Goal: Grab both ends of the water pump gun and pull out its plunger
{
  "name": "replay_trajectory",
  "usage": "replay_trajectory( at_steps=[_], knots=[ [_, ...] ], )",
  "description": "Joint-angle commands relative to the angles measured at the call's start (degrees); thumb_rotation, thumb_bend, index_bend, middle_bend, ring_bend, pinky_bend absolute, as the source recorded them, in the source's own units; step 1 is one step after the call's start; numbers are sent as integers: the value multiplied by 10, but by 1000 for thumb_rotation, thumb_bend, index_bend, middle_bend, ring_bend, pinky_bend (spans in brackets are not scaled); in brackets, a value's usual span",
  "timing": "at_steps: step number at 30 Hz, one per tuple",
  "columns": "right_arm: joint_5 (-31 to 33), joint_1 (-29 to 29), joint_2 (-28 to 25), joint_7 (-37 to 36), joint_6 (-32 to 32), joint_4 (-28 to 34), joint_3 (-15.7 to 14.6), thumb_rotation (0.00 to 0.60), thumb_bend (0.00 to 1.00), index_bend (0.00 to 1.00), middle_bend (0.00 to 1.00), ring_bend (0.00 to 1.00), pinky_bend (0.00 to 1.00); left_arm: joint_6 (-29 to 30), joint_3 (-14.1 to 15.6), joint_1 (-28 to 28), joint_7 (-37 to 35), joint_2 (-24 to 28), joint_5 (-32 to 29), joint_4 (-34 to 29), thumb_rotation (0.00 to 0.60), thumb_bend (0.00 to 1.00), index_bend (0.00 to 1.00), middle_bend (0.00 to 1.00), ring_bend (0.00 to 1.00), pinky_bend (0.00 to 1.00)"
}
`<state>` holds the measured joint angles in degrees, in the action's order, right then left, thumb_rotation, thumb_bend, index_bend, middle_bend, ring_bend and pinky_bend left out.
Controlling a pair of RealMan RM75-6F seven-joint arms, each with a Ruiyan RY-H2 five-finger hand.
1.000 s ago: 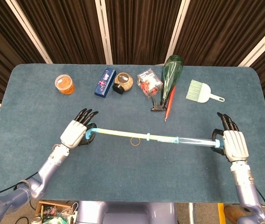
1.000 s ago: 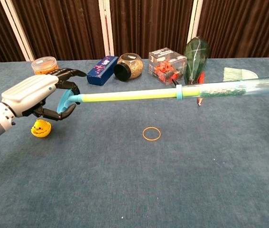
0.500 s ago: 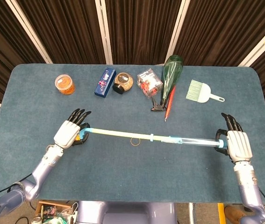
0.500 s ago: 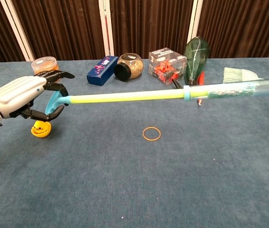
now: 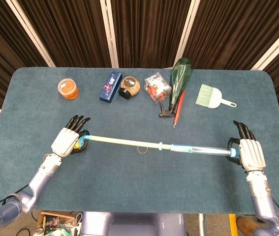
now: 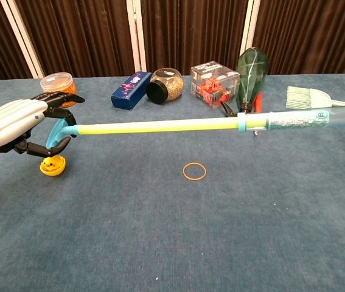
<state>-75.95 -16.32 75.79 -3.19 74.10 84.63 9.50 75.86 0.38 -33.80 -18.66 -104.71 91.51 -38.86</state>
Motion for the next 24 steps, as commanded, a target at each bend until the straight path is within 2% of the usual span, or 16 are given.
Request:
replay_trajectory(
  at_steps=[1,4,9,11,14,20,24],
  knots=[
    [0,0,3,-1,-3,-2,-1,600,508,1000,94,0,143,-2,0,0,-4,0,-1,-2,600,547,700,64,0,21],
    [2,-1,10,-2,-11,-8,-6,600,508,1000,94,0,143,-5,-1,-1,-11,0,0,-7,600,423,592,54,0,21],
    [3,-4,25,-11,-27,-14,-14,600,500,984,73,0,143,-11,-3,-8,-28,-6,1,-17,600,244,309,26,0,21],
    [2,-6,31,-13,-32,-18,-16,600,477,915,43,0,143,-14,-5,-11,-33,-9,1,-20,600,139,161,5,0,21],
    [3,-7,36,-20,-37,-21,-18,600,423,738,3,0,143,-29,-8,-16,-36,-10,-4,-28,600,53,26,0,0,21],
    [-5,-4,40,-51,-37,-31,-20,600,382,510,0,0,143,-73,-7,-24,-41,2,-15,-62,600,27,0,0,0,21],
    [-9,-3,39,-55,-46,-35,-28,600,355,182,0,0,143,-93,-7,-28,-42,11,-20,-89,600,12,0,0,0,21]
  ],
)
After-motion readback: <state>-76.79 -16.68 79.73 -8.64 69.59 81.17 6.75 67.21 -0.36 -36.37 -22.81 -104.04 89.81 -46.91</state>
